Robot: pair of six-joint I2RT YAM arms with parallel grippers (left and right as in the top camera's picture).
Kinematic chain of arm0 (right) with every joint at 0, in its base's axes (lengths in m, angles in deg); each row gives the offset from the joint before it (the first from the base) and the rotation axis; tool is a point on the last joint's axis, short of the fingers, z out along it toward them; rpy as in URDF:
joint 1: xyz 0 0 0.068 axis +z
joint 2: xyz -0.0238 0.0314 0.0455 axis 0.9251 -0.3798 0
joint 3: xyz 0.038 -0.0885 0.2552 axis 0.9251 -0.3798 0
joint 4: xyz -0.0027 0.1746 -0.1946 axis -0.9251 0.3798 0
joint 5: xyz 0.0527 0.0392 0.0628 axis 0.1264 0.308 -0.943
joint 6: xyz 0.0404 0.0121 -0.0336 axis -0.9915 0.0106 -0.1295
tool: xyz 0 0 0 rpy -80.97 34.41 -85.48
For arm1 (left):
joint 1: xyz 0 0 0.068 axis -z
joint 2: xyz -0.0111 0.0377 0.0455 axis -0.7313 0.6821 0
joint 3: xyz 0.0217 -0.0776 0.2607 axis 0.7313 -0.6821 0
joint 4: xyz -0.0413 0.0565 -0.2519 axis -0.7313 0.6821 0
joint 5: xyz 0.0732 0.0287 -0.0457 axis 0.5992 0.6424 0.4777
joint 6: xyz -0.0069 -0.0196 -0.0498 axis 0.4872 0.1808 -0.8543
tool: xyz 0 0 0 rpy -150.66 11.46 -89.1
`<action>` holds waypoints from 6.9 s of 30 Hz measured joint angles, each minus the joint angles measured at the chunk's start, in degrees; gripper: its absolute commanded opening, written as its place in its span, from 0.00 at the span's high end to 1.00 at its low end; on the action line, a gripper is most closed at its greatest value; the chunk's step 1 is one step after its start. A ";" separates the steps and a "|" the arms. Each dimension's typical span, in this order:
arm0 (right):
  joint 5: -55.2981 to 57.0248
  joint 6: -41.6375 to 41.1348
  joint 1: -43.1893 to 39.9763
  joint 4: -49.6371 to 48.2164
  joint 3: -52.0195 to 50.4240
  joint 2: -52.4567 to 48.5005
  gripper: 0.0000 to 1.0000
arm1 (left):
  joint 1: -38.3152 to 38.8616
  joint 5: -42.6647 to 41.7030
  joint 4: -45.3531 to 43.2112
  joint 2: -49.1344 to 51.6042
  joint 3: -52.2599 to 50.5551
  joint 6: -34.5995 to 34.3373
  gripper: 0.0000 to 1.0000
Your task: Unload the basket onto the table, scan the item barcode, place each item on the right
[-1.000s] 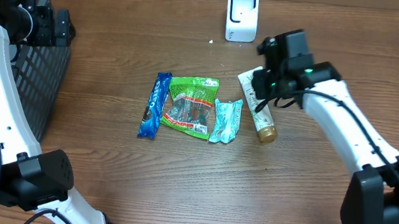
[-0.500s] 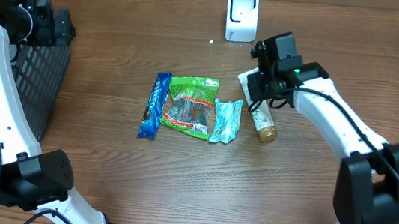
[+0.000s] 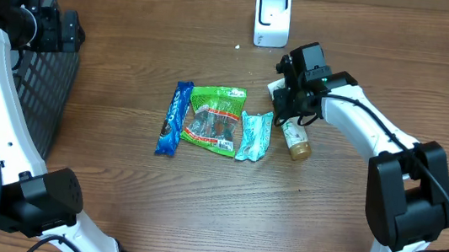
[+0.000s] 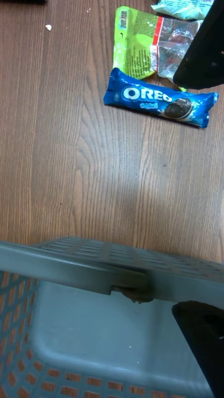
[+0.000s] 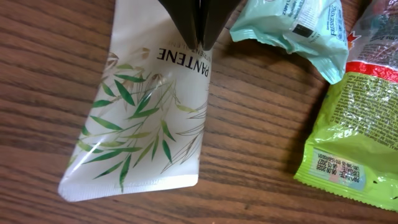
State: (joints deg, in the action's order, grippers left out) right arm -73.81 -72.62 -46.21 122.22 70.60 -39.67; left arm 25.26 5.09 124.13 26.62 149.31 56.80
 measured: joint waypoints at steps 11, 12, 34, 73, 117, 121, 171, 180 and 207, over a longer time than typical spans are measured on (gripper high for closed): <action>-0.33 -0.04 0.04 -0.31 0.35 -2.36 0.96 | 0.00 -0.02 0.00 0.00 0.00 0.00 0.00; -0.09 0.00 0.09 -0.22 0.44 -2.45 0.96 | 0.00 0.00 0.00 0.00 0.00 0.00 0.00; 2.23 1.90 -0.28 29.03 20.22 -5.27 0.18 | 0.00 0.00 -0.02 0.00 0.00 0.02 0.00; -35.08 12.11 -14.12 24.44 7.21 -4.57 0.96 | 0.00 0.00 -0.02 0.00 0.00 0.00 0.00; 22.73 4.35 13.14 25.79 12.74 -1.03 0.33 | 0.00 -0.02 0.00 0.00 0.00 0.00 0.00; 28.57 4.07 13.03 25.97 12.70 -5.18 0.35 | 0.00 -0.02 0.00 0.00 0.00 0.00 0.00; 35.21 -0.20 14.32 26.97 14.08 -8.66 0.42 | 0.00 -0.02 0.00 0.00 0.00 0.00 0.00; 34.27 -0.44 14.16 21.20 9.05 -8.63 0.48 | 0.00 0.00 0.00 0.00 0.00 0.02 0.00; 21.88 -4.37 9.18 21.86 9.44 -4.96 0.96 | 0.00 0.00 0.00 0.00 0.00 0.00 0.00</action>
State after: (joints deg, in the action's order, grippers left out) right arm -51.93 -77.00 -37.03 144.08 80.04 -44.64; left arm 25.26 5.09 124.13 26.62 149.31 56.80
